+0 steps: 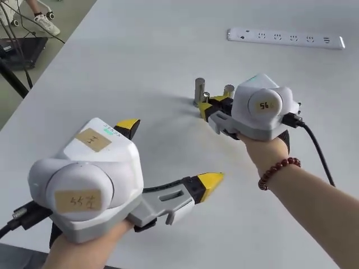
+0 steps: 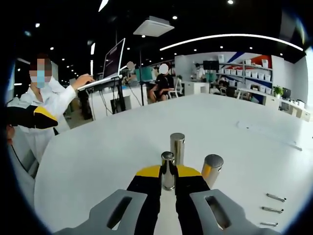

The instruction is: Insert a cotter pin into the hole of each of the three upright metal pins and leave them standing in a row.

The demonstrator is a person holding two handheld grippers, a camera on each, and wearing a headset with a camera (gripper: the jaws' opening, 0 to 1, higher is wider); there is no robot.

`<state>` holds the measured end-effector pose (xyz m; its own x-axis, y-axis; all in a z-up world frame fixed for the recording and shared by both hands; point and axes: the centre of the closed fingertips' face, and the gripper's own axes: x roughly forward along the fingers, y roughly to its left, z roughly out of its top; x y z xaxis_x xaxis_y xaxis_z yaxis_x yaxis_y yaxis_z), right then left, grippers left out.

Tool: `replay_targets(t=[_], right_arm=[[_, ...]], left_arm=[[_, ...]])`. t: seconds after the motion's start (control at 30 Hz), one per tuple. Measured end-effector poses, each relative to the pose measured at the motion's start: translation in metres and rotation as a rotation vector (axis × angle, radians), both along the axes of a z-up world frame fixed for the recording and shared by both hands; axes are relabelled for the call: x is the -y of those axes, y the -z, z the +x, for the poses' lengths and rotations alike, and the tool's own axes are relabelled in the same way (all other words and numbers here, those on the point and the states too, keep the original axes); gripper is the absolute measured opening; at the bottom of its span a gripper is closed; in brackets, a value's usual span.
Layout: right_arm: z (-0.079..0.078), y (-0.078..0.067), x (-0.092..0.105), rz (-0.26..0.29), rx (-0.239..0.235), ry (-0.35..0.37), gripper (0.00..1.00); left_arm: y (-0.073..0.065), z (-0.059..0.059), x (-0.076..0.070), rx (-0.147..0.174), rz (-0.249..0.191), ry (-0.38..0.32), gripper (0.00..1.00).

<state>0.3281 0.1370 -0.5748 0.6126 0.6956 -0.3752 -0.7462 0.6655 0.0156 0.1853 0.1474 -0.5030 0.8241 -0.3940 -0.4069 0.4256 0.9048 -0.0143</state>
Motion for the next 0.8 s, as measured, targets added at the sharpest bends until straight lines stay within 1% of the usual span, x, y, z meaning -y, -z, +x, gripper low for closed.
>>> replay_targets(t=[0.17, 0.23, 0.33, 0.53, 0.67, 0.8], right_arm=[[-0.009, 0.000, 0.002, -0.013, -0.012, -0.003, 0.04], [-0.013, 0.000, 0.003, -0.027, -0.006, -0.010, 0.04], [-0.018, 0.001, 0.006, -0.029, -0.010, -0.010, 0.04], [-0.028, 0.001, 0.017, -0.038, -0.015, 0.004, 0.04], [-0.033, 0.001, 0.025, -0.042, -0.014, 0.012, 0.04], [-0.037, 0.001, 0.033, -0.044, -0.015, 0.024, 0.04]], left_arm=[[-0.003, -0.001, 0.000, 0.010, -0.007, -0.004, 0.92], [-0.003, -0.001, 0.000, 0.010, -0.006, -0.004, 0.92], [-0.004, -0.002, 0.000, 0.015, -0.004, -0.003, 0.92], [-0.005, -0.003, 0.001, 0.019, -0.004, -0.004, 0.92], [-0.003, -0.004, 0.002, 0.016, -0.001, 0.000, 0.92], [-0.004, -0.005, 0.004, 0.020, 0.001, 0.001, 0.92]])
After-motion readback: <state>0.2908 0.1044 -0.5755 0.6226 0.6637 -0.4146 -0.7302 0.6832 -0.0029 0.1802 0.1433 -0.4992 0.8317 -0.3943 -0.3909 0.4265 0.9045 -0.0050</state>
